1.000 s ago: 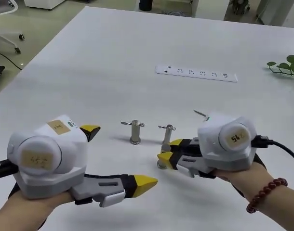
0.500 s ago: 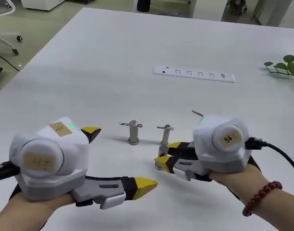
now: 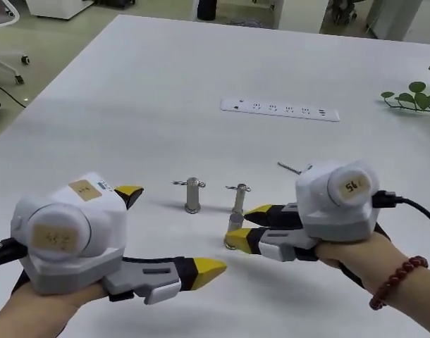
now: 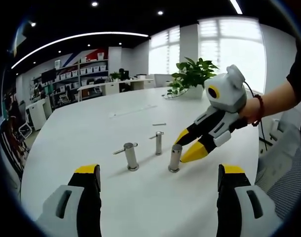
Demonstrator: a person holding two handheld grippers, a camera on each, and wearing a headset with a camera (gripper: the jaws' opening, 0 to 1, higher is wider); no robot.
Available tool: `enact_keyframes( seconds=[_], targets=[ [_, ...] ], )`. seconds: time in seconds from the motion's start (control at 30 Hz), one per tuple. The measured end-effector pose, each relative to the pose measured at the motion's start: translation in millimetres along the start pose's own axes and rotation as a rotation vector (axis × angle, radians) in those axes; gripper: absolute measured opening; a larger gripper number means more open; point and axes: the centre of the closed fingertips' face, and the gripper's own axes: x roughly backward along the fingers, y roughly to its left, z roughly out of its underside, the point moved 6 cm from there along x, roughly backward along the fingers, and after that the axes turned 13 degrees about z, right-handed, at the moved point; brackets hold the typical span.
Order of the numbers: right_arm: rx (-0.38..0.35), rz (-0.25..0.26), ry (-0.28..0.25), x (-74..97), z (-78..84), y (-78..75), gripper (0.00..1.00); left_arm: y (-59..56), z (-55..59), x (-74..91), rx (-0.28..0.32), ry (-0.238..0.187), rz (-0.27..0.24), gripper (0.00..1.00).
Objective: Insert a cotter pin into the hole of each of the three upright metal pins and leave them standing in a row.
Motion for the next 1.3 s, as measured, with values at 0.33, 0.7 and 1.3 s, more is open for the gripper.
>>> enact_keyframes(
  seconds=[0.33,0.7,1.3],
  targets=[
    [-0.011,0.007,0.016,14.1,-1.3,-27.6,0.23,0.0,-5.4,-1.3,0.013,-0.058,-0.009,0.99],
    [-0.012,0.101,0.056,17.4,-12.9,-78.5,0.22,1.0,-1.7,-3.3,0.010,-0.035,-0.012,0.99],
    [-0.038,0.241,0.184,-6.7,-4.8,-139.9,0.18,3.9,0.9,-4.2,0.013,-0.020,-0.016,0.99]
  ],
)
